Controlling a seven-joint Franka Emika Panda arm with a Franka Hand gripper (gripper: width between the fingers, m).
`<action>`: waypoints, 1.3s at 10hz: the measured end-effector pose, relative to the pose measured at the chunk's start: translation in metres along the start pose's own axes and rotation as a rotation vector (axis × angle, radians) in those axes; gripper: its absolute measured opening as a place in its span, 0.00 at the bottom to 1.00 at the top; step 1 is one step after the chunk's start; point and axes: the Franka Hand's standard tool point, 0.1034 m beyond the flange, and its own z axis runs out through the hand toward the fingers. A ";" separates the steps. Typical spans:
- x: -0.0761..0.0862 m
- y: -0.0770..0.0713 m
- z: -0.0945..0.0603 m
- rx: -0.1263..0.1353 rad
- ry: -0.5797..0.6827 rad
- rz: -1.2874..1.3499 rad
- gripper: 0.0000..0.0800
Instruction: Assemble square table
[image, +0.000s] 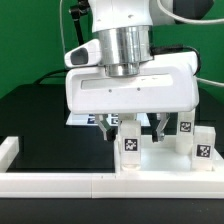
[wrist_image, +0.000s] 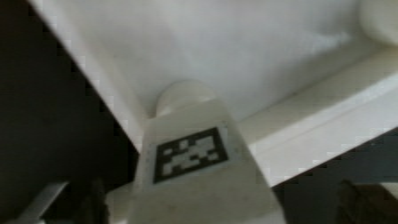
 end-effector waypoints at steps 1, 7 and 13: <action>0.000 0.000 0.000 -0.001 0.000 0.009 0.65; 0.003 0.005 -0.001 -0.017 -0.019 0.609 0.36; 0.002 0.003 0.003 0.016 -0.068 1.007 0.37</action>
Offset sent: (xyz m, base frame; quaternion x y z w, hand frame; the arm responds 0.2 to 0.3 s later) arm 0.0000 0.0000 0.0000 0.0000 0.0000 0.1938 0.9810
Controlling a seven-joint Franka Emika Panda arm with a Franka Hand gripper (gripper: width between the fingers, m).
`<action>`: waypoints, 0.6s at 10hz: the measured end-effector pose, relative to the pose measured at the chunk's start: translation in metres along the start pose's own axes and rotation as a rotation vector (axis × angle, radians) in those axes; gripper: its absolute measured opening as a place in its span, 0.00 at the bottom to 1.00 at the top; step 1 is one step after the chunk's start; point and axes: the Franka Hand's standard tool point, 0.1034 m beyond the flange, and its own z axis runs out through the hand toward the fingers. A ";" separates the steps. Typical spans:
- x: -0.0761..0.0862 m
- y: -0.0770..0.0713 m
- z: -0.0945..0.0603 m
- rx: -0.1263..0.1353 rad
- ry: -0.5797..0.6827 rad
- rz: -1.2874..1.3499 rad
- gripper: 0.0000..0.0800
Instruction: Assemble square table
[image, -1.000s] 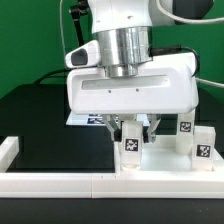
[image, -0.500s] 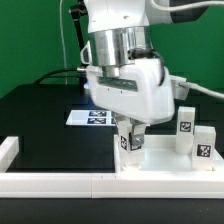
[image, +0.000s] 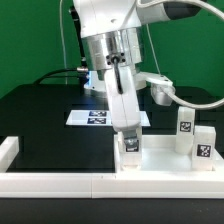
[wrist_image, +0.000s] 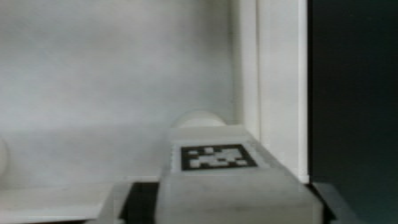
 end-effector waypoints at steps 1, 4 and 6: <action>-0.003 0.000 0.002 0.011 0.019 -0.158 0.60; -0.007 0.000 0.004 -0.005 0.035 -0.618 0.77; -0.006 0.000 0.004 -0.011 0.038 -0.782 0.81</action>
Offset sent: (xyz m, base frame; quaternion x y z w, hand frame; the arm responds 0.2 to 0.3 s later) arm 0.0000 0.0000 0.0000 0.0000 0.0000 -0.1938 0.9810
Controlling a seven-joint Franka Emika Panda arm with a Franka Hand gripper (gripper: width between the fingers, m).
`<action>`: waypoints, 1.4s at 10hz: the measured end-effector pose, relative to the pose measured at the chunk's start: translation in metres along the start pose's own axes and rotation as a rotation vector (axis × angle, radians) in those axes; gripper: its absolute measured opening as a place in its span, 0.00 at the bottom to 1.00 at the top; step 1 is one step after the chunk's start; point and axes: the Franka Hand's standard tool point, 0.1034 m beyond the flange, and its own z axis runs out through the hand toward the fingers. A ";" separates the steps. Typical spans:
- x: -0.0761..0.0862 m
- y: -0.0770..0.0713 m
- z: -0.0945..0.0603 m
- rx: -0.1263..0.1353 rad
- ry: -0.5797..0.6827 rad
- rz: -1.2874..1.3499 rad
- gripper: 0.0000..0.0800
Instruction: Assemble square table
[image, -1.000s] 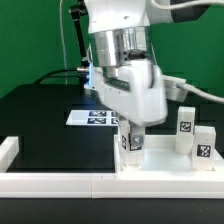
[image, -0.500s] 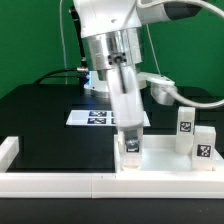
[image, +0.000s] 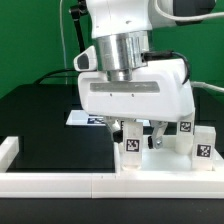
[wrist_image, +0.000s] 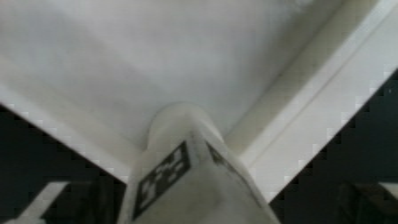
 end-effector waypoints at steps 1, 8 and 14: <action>0.000 0.001 -0.001 -0.020 0.000 -0.167 0.81; 0.003 0.003 -0.001 -0.054 0.026 -0.300 0.35; 0.006 0.006 0.001 -0.039 0.012 0.695 0.36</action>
Offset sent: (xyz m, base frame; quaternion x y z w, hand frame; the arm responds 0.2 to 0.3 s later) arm 0.0000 0.0000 0.0000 0.0000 0.0000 0.0650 0.9979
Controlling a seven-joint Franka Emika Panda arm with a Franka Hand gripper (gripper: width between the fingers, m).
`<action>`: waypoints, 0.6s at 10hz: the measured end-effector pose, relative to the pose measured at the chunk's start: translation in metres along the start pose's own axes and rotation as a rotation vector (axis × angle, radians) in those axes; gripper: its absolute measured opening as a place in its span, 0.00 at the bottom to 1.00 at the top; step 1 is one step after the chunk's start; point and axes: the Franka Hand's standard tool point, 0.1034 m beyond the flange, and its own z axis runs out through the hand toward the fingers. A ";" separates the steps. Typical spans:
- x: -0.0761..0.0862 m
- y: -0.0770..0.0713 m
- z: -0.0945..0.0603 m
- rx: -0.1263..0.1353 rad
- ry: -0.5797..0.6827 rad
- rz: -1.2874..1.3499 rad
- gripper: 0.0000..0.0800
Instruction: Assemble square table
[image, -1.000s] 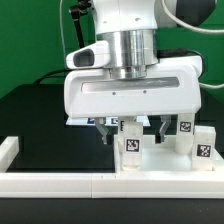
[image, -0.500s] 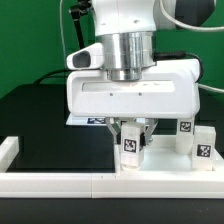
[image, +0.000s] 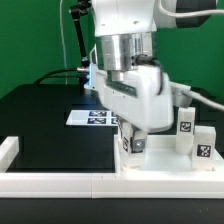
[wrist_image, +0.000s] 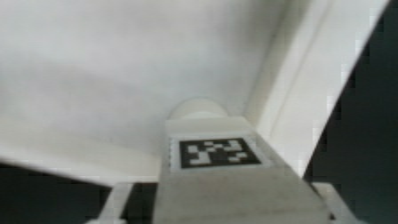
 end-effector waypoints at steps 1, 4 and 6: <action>0.003 0.001 0.000 0.009 -0.023 0.061 0.36; 0.002 0.001 0.001 0.009 -0.022 0.054 0.61; 0.002 -0.002 0.002 0.040 0.017 -0.381 0.75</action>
Offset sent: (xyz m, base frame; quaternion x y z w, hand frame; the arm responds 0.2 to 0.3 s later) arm 0.0000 0.0000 0.0000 0.0000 0.0000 0.0000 1.0000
